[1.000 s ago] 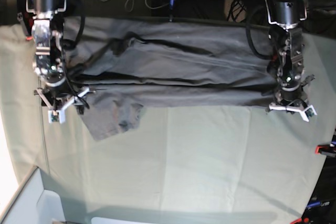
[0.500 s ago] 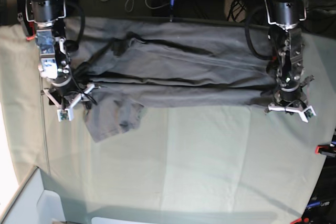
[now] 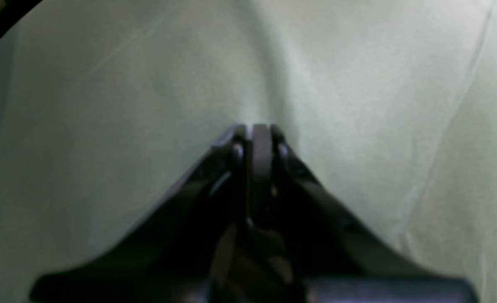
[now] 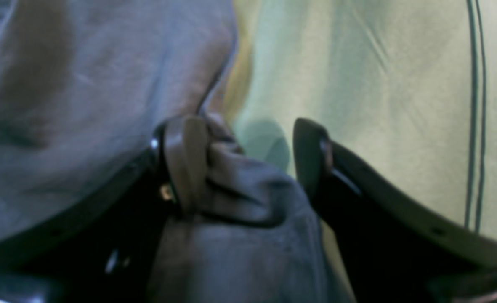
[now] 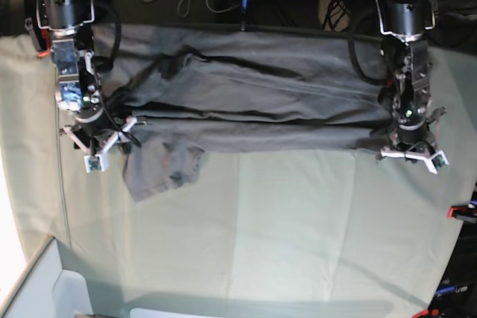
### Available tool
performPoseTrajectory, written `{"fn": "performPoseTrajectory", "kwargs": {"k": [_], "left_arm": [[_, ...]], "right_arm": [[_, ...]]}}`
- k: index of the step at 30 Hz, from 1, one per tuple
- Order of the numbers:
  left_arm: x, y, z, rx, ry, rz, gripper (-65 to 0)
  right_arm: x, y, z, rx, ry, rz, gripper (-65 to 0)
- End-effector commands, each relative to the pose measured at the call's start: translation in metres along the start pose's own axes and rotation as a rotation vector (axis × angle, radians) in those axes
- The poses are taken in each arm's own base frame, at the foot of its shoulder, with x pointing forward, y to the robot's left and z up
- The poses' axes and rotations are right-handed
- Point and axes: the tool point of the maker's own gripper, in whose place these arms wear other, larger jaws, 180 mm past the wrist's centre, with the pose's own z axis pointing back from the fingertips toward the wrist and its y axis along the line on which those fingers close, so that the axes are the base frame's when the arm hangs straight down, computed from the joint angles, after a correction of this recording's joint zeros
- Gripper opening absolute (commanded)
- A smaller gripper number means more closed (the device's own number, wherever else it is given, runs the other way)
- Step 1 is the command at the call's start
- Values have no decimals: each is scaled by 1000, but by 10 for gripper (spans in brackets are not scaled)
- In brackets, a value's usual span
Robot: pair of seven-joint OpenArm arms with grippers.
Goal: Layout the t-shirt on the table in an organized manner, then fold the t-shirt properly
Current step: 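Regrasp the folded shirt corner with the right gripper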
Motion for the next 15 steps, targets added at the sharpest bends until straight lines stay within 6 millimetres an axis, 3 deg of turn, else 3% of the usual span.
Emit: {"fn": "performPoseTrajectory", "kwargs": {"k": [1,11,15], "left_arm": [[26,-4,-4,-6,-68,0,-650],[29,-2,-5,-3,-72,-1,-650],[29,-2,-5,-3,-72,-1,-650]], "right_arm": [[16,0,0,11,-45,15,-313],[13,3,1,18,-40,7,-326],[12,3,0,17,-38,12,-435]]}}
